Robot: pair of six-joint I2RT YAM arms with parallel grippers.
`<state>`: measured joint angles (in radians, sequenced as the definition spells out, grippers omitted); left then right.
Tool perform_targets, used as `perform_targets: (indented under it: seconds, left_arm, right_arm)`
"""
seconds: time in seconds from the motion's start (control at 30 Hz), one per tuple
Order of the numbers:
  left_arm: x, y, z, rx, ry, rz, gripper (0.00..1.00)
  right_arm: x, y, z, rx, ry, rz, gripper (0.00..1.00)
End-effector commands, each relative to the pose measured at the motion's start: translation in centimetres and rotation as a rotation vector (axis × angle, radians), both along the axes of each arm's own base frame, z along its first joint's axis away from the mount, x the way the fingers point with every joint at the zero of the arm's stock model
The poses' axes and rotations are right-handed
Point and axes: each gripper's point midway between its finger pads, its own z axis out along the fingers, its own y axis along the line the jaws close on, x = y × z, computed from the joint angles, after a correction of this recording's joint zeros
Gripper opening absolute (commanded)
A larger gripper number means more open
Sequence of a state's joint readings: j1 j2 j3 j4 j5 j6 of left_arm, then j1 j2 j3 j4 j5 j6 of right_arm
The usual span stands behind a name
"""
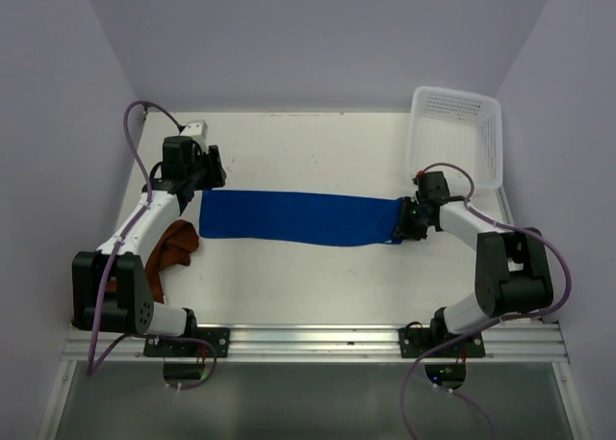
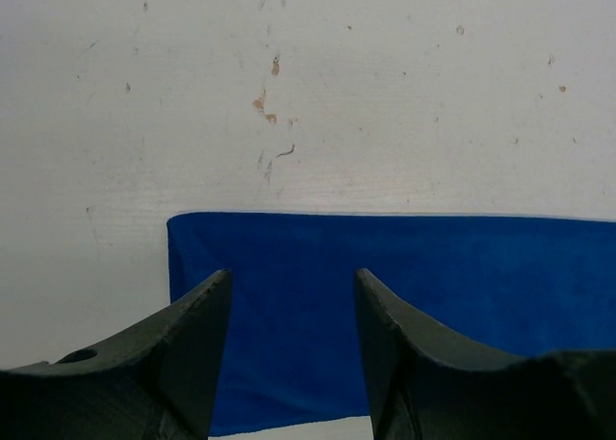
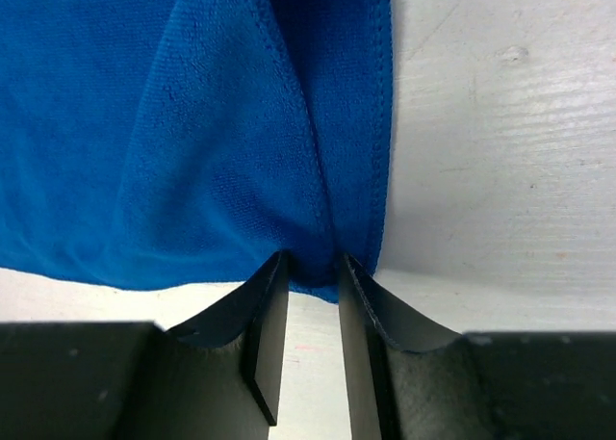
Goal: Roll the towels
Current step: Fold the towel
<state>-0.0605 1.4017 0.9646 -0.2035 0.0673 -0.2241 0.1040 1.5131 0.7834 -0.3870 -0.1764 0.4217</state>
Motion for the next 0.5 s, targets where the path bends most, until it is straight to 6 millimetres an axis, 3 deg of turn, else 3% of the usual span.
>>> perform_targets:
  seconds: [0.0,0.03,0.13,0.3,0.47]
  left_arm:
    - [0.4,-0.4,1.5,0.002,-0.053,-0.022,0.57]
    - [0.4,-0.4,1.5,0.001,-0.053,-0.024,0.57]
    - [0.4,-0.4,1.5,0.002,-0.053,-0.022,0.57]
    - [0.3,-0.4,1.6,0.001,-0.054,-0.024,0.57]
    - [0.3,-0.5,1.6,-0.001,-0.054,-0.026,0.57]
  right_arm:
    - [0.3,0.8,-0.2,0.023,-0.009,0.009,0.25]
    - [0.3,0.8,-0.2,0.023,-0.010,0.008,0.15]
    - [0.6,0.5,0.6,0.000,-0.032,0.004,0.01]
    - [0.4,-0.4,2.0,-0.047,-0.053,0.000,0.01]
    - [-0.4,-0.8,1.6,-0.072,-0.032,0.000,0.02]
